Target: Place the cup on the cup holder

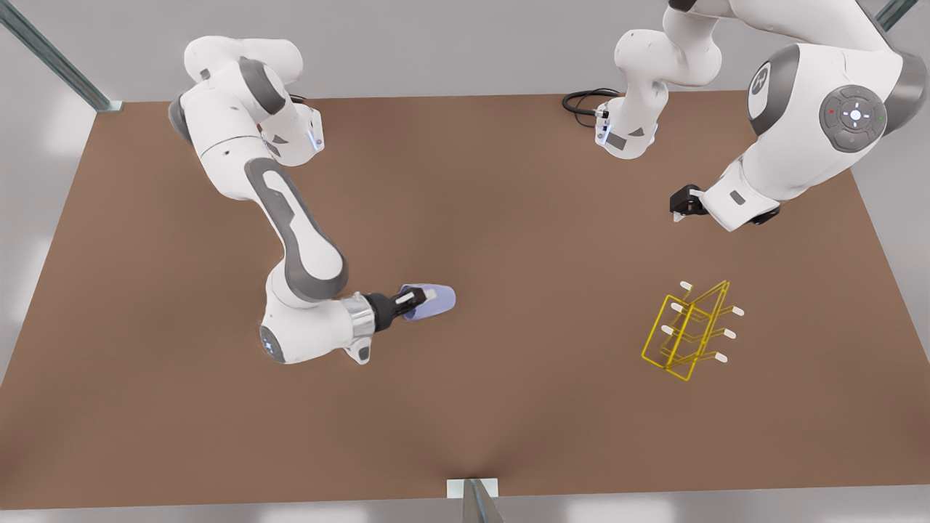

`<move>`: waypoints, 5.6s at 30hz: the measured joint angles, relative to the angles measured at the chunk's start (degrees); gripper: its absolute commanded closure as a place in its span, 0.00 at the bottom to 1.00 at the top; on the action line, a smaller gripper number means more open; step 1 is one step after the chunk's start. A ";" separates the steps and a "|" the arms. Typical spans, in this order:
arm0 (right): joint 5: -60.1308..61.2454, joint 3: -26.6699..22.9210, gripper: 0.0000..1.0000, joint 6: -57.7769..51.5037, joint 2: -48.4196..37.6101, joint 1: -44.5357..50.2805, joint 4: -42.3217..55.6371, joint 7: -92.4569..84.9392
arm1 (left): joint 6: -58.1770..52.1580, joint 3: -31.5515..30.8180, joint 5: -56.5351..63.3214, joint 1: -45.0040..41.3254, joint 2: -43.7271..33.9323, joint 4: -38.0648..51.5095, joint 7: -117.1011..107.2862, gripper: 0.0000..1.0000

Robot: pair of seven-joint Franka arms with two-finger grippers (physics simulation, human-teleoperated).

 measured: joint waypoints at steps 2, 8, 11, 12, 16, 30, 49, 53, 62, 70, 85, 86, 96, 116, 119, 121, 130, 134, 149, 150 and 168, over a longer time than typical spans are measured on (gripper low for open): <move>8.37 -0.06 0.79 -2.13 6.23 3.55 5.09 -0.07 | -0.02 -0.03 0.00 -0.04 0.04 -0.01 -0.03 0.00; 27.01 -0.32 0.79 -4.01 21.56 14.20 14.39 -5.48 | -0.09 -0.04 -0.05 -0.77 0.05 -0.03 -0.14 0.00; 30.84 -0.53 0.79 -2.95 26.31 16.19 15.85 -10.37 | -0.11 -0.04 -0.07 -0.88 0.07 -0.03 -0.19 0.00; 31.56 -0.72 0.79 -2.41 27.05 16.57 15.96 -11.98 | -0.11 -0.04 -0.07 -0.86 0.08 -0.01 -0.21 0.00; 33.06 -1.70 0.79 0.44 28.98 17.90 16.08 -17.77 | -0.12 -0.04 -0.05 -0.90 0.05 -0.01 -0.26 0.00; 33.63 -5.17 0.59 7.76 30.20 20.35 16.09 -33.09 | -0.08 -0.04 -0.14 -1.07 0.16 -0.04 -0.41 0.00; 28.24 -7.12 0.00 7.75 27.79 12.04 14.04 -41.88 | 1.79 -0.04 -0.05 -5.66 2.80 0.26 -0.55 0.00; 14.67 -7.19 0.00 3.15 15.38 0.99 11.09 -42.47 | 4.44 -0.08 -1.21 -10.35 7.65 0.33 -0.57 0.00; -46.04 -13.64 0.00 -12.18 -33.41 -7.29 -10.20 -31.87 | 33.28 0.06 -8.46 -21.55 14.16 -25.66 5.55 0.00; -54.99 -14.97 0.00 -13.73 -36.92 -9.27 -14.22 -18.82 | 49.65 -0.09 -4.53 -23.69 19.02 -27.35 15.90 0.00; -56.45 -14.99 0.00 -12.11 -36.03 -9.84 -14.05 -5.69 | 59.92 -0.11 -7.76 -23.49 24.07 -28.43 27.39 0.00; -56.45 -14.99 0.00 -12.08 -36.02 -9.85 -14.05 -5.14 | 60.03 -0.11 -7.79 -23.51 24.11 -28.92 27.86 0.00; -56.43 -14.99 0.00 -11.95 -36.02 -9.76 -14.05 -1.00 | 60.43 -0.02 -8.50 -23.26 24.44 -32.27 31.21 0.00; -56.41 -14.99 0.00 -11.92 -36.02 -9.68 -14.04 2.83 | 61.92 -0.02 -11.61 -23.35 28.20 -32.12 34.24 0.15; -56.39 -14.99 0.00 -11.92 -36.02 -9.68 -14.04 3.13 | 61.89 -0.02 -11.65 -23.39 28.20 -31.91 34.44 0.15; -56.39 -14.99 0.00 -11.92 -36.02 -9.68 -14.05 3.30 | 61.82 0.00 -11.64 -23.40 28.20 -31.64 34.53 0.15; -56.38 -14.99 0.00 -11.92 -36.02 -9.63 -14.05 3.91 | 61.64 -0.01 -11.49 -23.40 28.61 -31.32 34.60 0.20; -56.39 -14.99 0.00 -11.92 -36.02 -9.65 -14.05 4.09 | 61.62 0.01 -11.50 -23.41 28.95 -31.30 34.62 0.21; -56.42 -14.99 0.00 -11.92 -36.02 -9.59 -14.05 4.53 | 37.27 2.63 7.66 -23.51 28.69 -12.71 35.10 0.23; -56.43 -14.99 0.00 -11.92 -36.02 -9.59 -14.05 4.55 | 33.15 2.63 14.79 -23.63 28.71 -11.07 35.62 0.23; -56.47 -14.99 0.00 -11.87 -35.93 -9.51 -14.05 4.75 | 4.21 6.90 88.42 -26.33 36.70 -13.08 48.24 0.23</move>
